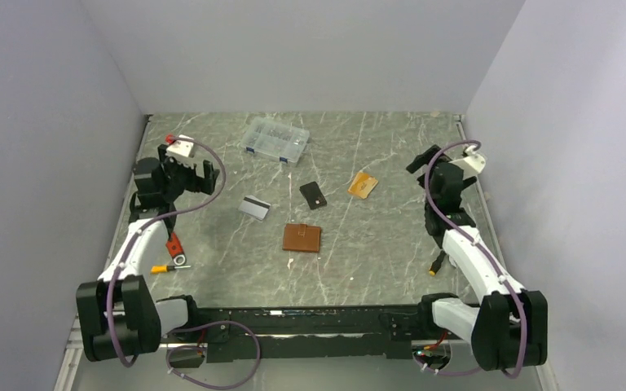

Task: Put the credit cards into the card holder
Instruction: Turn over the card holder at the center of the board.

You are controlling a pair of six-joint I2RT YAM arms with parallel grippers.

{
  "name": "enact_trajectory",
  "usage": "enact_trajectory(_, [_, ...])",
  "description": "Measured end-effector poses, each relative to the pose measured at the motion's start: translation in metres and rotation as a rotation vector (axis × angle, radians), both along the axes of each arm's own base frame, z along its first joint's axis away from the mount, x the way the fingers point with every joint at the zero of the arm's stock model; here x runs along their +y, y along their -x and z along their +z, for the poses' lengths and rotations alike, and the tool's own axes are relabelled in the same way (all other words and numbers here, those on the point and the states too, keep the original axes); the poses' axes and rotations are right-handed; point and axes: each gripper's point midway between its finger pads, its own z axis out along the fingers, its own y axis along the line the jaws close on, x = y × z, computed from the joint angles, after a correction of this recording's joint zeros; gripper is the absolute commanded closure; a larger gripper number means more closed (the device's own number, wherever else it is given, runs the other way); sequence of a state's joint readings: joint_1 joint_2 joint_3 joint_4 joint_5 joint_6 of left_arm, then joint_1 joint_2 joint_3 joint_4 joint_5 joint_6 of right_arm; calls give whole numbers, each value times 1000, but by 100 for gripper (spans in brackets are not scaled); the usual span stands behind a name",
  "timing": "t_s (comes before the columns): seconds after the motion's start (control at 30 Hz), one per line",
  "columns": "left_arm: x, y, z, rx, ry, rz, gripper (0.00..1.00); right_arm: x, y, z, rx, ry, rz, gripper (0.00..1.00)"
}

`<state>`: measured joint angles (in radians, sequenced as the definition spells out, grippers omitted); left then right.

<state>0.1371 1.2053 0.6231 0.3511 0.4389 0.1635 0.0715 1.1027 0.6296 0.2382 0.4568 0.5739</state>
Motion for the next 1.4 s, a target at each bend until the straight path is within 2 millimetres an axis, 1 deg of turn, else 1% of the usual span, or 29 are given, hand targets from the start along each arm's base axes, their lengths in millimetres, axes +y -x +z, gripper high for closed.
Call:
enact_trajectory(0.03, [-3,2,7,13,0,-17,2,7,1,-2,9,-14,35,0])
enact_trajectory(0.07, [-6,7,11,33,3,-40,2,23,3,-5,26,-16,90,0])
enact_trajectory(0.13, [-15,21,8,82,11,-88,2,66,9,-11,62,6,226,0])
enact_trajectory(0.2, [-24,37,-2,147,30,-133,1,122,23,-19,104,46,395,0])
enact_trajectory(0.23, [-31,46,-9,189,45,-161,1,150,33,-26,129,62,483,0])
enact_trajectory(0.27, [-35,50,-11,200,51,-176,1,173,43,-33,153,71,557,0])
enact_trajectory(0.3, [-42,55,-15,219,57,-198,1,189,51,-40,174,75,615,0])
enact_trajectory(0.33, [-48,60,-18,234,61,-219,1,198,57,-45,189,75,652,1])
enact_trajectory(0.37, [-59,67,-22,255,63,-252,1,207,62,-53,210,72,689,2])
enact_trajectory(0.4, [-71,73,-26,276,66,-289,1,216,69,-65,247,66,726,4])
enact_trajectory(0.43, [-82,79,-31,296,67,-325,1,218,70,-68,258,63,734,6])
enact_trajectory(0.47, [-92,85,-35,319,72,-357,1,226,74,-78,286,56,763,7])
enact_trajectory(0.57, [-115,98,-47,384,104,-420,2,246,85,-107,376,30,830,10])
enact_trajectory(0.67, [-127,103,-60,463,158,-427,5,264,100,-142,486,-10,897,13])
enact_trajectory(0.73, [-133,107,-70,514,191,-421,6,271,108,-157,536,-35,924,14])
enact_trajectory(0.8, [-140,111,-80,580,228,-413,7,277,114,-167,571,-66,947,15])
enact_trajectory(0.97, [-165,121,-96,676,262,-432,13,295,114,-162,545,-144,999,20])
enact_trajectory(1.13, [-184,127,-116,749,261,-447,24,308,115,-164,532,-214,1029,26])
enact_trajectory(1.17, [-187,127,-123,775,266,-443,27,310,114,-164,526,-228,1034,27])
enact_trajectory(1.3, [-191,125,-144,843,281,-409,35,319,113,-164,511,-275,1048,31])
enact_trajectory(1.4, [-196,120,-146,835,287,-403,37,325,114,-164,504,-301,1059,34])
